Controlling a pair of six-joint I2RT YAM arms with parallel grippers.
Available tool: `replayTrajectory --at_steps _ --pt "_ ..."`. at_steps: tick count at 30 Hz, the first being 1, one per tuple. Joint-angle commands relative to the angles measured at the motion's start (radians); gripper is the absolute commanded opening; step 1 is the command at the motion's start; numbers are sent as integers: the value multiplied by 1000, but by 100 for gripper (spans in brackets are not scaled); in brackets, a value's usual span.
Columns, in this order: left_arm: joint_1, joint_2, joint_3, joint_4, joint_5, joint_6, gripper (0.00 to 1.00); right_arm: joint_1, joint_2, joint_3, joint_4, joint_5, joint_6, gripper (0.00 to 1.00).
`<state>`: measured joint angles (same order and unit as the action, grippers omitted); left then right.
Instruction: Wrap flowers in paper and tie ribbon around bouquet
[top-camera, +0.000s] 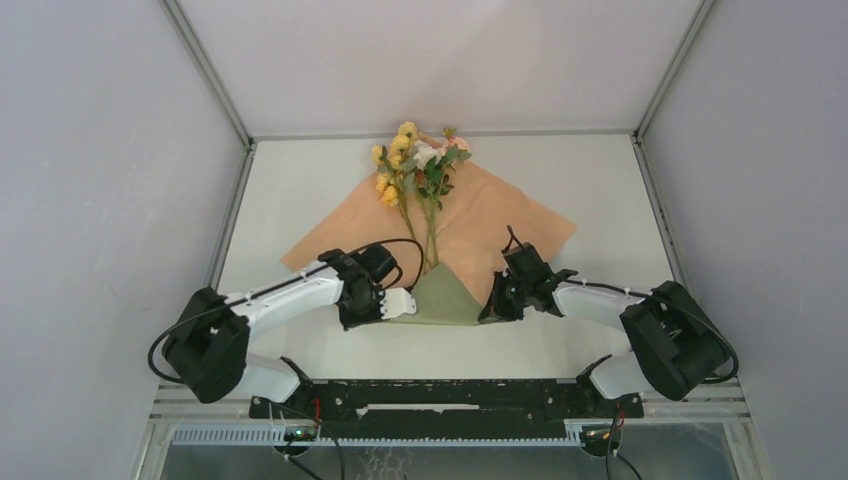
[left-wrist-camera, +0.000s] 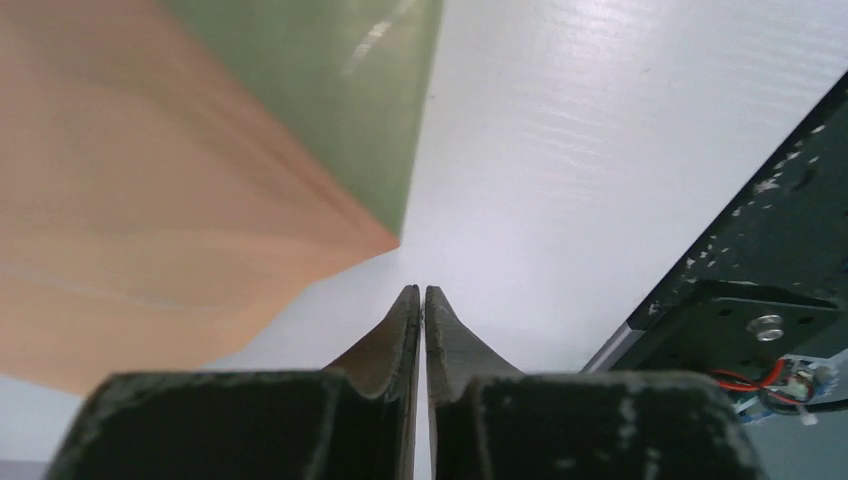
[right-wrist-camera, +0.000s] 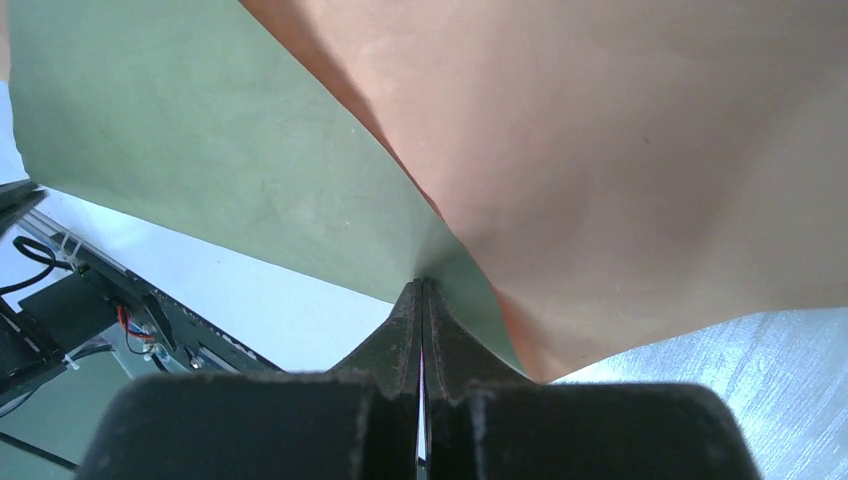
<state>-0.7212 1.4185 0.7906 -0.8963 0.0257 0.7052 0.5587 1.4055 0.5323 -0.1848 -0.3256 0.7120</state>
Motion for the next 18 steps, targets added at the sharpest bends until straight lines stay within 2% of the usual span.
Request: replayTrajectory --at_steps 1,5,9,11,16,18 --pt "-14 -78 159 -64 54 -77 9 -2 -1 -2 -68 67 -34 1" --pt "-103 12 226 57 56 -69 8 -1 6 -2 -46 53 -19 1" --pt "-191 152 225 141 -72 4 14 -1 14 5 -40 52 -14 1" --pt "-208 191 205 155 -88 52 18 0 19 9 -41 55 -17 1" --pt "-201 224 231 103 -10 69 24 -3 26 20 -61 78 -26 1" --pt "-213 246 190 103 -10 97 26 -6 26 21 -66 85 -30 1"
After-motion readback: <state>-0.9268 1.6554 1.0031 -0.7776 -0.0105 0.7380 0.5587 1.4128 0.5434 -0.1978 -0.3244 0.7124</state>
